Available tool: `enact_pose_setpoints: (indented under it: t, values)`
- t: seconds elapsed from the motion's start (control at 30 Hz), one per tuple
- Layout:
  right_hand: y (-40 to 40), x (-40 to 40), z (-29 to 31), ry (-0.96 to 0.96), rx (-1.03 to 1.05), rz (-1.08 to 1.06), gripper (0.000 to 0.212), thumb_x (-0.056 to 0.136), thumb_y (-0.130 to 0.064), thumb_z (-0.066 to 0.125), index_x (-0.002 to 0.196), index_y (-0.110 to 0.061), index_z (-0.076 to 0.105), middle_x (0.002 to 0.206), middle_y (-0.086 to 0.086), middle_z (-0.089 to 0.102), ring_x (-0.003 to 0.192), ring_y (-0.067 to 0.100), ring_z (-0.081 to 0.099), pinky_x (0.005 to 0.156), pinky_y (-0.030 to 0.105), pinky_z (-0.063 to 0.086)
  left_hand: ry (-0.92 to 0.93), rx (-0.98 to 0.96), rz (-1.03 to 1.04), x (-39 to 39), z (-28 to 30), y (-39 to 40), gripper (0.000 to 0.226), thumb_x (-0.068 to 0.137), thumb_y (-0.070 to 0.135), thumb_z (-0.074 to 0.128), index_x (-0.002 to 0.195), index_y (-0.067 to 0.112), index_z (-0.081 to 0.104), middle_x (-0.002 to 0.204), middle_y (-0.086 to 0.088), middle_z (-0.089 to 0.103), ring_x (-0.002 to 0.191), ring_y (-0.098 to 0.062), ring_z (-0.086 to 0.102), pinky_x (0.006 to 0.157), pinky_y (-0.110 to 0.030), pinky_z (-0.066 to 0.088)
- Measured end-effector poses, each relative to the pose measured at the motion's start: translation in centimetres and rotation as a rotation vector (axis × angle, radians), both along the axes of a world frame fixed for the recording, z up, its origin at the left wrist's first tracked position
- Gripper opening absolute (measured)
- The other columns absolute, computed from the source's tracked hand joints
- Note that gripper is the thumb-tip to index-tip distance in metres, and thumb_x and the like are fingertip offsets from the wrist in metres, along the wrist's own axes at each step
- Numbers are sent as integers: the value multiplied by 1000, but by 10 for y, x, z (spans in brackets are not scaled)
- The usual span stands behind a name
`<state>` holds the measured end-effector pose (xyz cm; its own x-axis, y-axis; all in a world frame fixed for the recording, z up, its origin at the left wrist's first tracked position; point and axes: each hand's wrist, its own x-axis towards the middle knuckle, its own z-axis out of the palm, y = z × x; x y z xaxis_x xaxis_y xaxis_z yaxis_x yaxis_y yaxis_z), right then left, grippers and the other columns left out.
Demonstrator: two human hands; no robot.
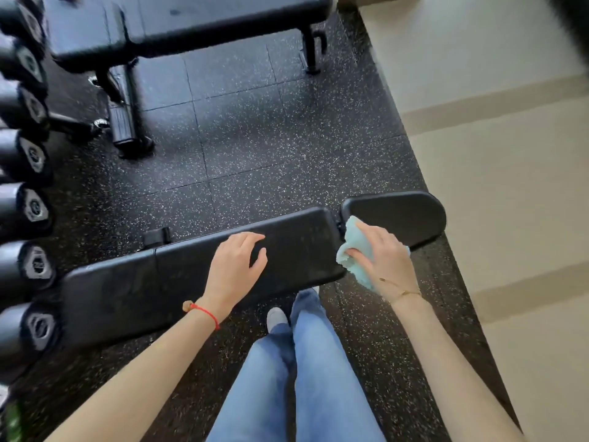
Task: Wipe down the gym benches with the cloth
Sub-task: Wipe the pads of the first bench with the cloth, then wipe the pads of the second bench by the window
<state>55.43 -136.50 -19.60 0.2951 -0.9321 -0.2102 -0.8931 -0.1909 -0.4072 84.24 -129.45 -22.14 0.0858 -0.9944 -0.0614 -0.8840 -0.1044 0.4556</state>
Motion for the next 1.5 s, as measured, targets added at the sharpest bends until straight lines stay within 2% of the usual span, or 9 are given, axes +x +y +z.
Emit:
enact_pose_setpoints:
  t: [0.1, 0.23, 0.4, 0.6, 0.8, 0.97, 1.2, 1.5]
  values:
    - [22, -22, 45, -36, -27, -40, 56, 90, -49, 53, 140, -27, 41, 126, -1, 54, 111, 21, 52, 93, 39, 44, 8, -10, -29, -14, 43, 5, 26, 92, 24, 61, 116, 14, 64, 112, -2, 67, 104, -21, 61, 91, -38, 49]
    - [43, -60, 88, -84, -81, -115, 56, 90, -47, 57, 141, -31, 39, 130, -6, 52, 117, 15, 50, 93, 31, 39, 50, -52, -80, -44, 91, 3, 24, 92, 24, 60, 115, 17, 63, 110, 3, 66, 100, -16, 59, 89, -36, 50]
    - [56, -122, 121, -132, -130, -210, 58, 89, -51, 54, 142, -33, 36, 130, -9, 52, 118, 14, 49, 97, 36, 42, 55, -128, -154, -106, 136, -12, 21, 93, 24, 60, 114, 20, 63, 110, 7, 65, 99, -13, 58, 88, -30, 45]
    - [47, -234, 142, -148, -180, -254, 57, 87, -53, 53, 138, -32, 41, 123, -8, 55, 110, 13, 53, 95, 38, 47, 76, -190, -207, -227, 160, -43, 20, 92, 19, 62, 112, 19, 65, 108, 6, 66, 98, -13, 58, 87, -27, 45]
    - [20, -367, 164, -104, -192, -230, 55, 88, -51, 53, 138, -33, 42, 124, -10, 55, 110, 14, 53, 94, 38, 46, 114, -187, -218, -367, 169, -74, 22, 95, 25, 58, 115, 20, 63, 110, 7, 65, 99, -12, 59, 90, -32, 48]
    - [-12, -448, 173, -66, -188, -230, 54, 88, -50, 54, 138, -32, 43, 124, -9, 56, 108, 15, 55, 92, 40, 48, 127, -214, -200, -447, 181, -110, 20, 94, 23, 59, 113, 19, 65, 110, 6, 66, 101, -15, 59, 90, -32, 47]
    - [-82, -505, 166, -74, -175, -221, 54, 89, -52, 52, 138, -32, 42, 124, -9, 56, 110, 13, 54, 92, 39, 48, 118, -226, -170, -500, 181, -178, 20, 94, 21, 61, 112, 17, 65, 109, 5, 67, 100, -16, 60, 85, -35, 50]
    - [-255, -527, 162, -100, -202, -133, 54, 89, -53, 49, 138, -31, 43, 124, -8, 56, 109, 14, 54, 92, 39, 47, 123, -277, -57, -528, 173, -318, 20, 94, 20, 61, 113, 15, 66, 109, 3, 68, 100, -16, 61, 86, -36, 51]
